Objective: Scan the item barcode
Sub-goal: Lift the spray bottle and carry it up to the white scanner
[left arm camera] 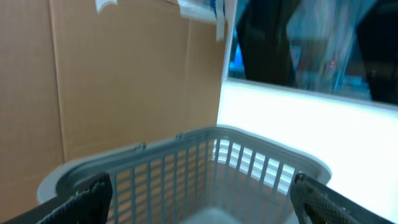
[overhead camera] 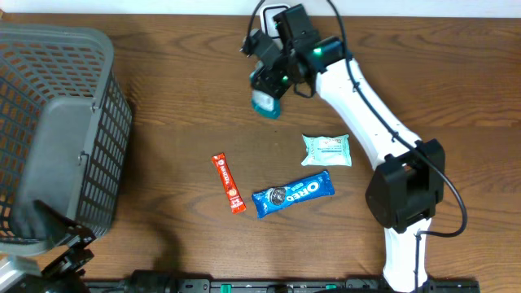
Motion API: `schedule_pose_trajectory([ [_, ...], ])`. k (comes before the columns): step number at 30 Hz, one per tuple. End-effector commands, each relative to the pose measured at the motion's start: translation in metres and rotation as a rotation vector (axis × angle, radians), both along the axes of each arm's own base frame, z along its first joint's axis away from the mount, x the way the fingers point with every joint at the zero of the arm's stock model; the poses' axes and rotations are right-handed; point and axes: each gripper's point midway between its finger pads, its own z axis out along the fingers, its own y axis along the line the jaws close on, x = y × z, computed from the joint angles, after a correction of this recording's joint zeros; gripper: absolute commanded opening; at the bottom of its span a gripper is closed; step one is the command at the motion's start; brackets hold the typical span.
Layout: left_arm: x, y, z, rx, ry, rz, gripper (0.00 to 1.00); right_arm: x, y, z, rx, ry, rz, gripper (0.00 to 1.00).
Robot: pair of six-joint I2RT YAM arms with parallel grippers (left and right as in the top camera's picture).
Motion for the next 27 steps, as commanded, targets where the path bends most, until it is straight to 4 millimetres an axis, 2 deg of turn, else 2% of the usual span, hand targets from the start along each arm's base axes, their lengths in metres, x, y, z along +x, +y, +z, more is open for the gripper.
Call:
schedule_pose_trajectory([
  [1, -0.001, 0.001, -0.008, 0.007, 0.036, 0.008, 0.92, 0.029, -0.029, 0.024, -0.073, -0.143, -0.057, 0.25],
  [8, 0.001, 0.001, -0.025, 0.012, 0.121, 0.007, 0.92, 0.068, -0.059, 0.041, -0.149, -0.320, -0.079, 0.30],
  [11, 0.002, 0.001, -0.031, 0.014, 0.153, 0.007, 0.92, 0.082, -0.064, 0.051, -0.160, -0.395, -0.083, 0.32],
  [19, 0.002, 0.001, -0.065, 0.025, 0.320, 0.007, 0.92, 0.125, -0.071, 0.077, -0.195, -0.614, -0.165, 0.27],
  [22, 0.002, 0.001, -0.065, 0.025, 0.321, 0.007, 0.92, 0.140, -0.078, 0.078, -0.230, -0.678, -0.223, 0.29],
  [23, 0.002, 0.001, -0.065, 0.025, 0.320, 0.006, 0.92, 0.148, -0.080, 0.075, -0.257, -0.708, -0.238, 0.32],
  [27, 0.002, 0.001, -0.065, 0.025, 0.320, 0.007, 0.92, 0.166, -0.079, 0.058, -0.283, -0.756, -0.278, 0.33],
])
